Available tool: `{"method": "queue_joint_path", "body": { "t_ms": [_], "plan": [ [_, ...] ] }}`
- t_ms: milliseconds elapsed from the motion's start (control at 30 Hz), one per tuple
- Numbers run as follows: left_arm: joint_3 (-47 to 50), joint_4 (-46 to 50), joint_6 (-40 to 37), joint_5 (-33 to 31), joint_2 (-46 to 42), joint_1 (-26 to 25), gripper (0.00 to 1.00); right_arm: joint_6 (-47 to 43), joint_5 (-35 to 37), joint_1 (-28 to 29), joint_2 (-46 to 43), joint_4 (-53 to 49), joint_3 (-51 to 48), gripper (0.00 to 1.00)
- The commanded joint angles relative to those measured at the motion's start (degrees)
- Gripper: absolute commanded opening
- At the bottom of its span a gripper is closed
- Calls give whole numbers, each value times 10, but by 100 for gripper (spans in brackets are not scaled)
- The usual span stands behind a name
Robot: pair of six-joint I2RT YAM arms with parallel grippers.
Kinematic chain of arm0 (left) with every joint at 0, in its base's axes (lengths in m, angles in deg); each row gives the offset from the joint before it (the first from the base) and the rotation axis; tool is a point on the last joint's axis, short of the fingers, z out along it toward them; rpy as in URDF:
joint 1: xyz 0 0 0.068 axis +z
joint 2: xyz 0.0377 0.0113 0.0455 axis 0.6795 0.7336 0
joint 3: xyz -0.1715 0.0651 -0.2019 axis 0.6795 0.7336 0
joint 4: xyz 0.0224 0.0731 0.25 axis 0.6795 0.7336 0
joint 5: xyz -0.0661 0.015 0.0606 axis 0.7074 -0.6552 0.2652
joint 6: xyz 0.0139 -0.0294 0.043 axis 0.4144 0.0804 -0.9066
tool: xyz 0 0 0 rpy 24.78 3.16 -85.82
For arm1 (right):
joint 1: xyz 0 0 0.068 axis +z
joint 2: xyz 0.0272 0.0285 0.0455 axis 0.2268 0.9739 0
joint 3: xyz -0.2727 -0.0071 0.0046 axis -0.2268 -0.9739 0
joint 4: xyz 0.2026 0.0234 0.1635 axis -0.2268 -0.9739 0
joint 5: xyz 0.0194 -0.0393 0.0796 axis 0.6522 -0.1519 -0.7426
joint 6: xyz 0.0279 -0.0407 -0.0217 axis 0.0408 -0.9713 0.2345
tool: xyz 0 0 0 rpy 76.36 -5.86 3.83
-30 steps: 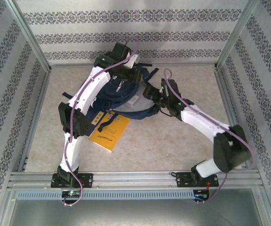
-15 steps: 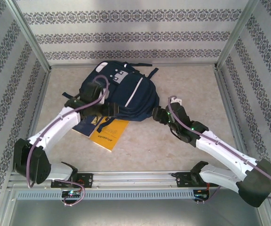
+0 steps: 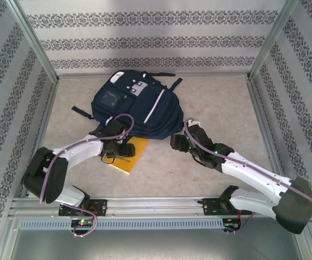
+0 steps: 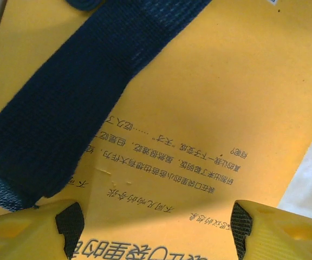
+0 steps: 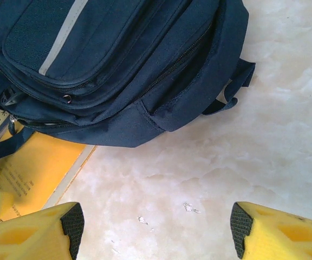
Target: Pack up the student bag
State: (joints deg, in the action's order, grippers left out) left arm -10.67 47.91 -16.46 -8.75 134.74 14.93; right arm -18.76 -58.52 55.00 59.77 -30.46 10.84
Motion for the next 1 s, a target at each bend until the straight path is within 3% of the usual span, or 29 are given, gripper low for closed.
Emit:
{"method": "queue_joint_path", "body": {
  "t_ms": [0,300,400,467,567,700,833,967],
  "plan": [
    [9,-21,11,2,69,-52,76,-10,-6,3,-17,-7,-4,73],
    [-36,10,27,53,116,-200,72,-17,-38,4,-5,-7,-12,73],
    [-40,-11,46,135,87,-229,74,-22,-84,1,13,9,-16,73],
    [-42,-11,54,151,60,-236,74,-24,-134,-7,36,15,-12,72],
    [-40,20,56,92,1,-229,74,-13,-225,-28,92,23,-2,69],
    [-5,18,87,45,-40,-175,75,16,-342,-52,191,70,12,65],
    [38,-17,128,26,-58,-130,74,13,-377,-52,279,77,52,62],
    [81,-91,155,45,-55,-88,70,14,-394,-49,339,88,83,52]
  ]
}}
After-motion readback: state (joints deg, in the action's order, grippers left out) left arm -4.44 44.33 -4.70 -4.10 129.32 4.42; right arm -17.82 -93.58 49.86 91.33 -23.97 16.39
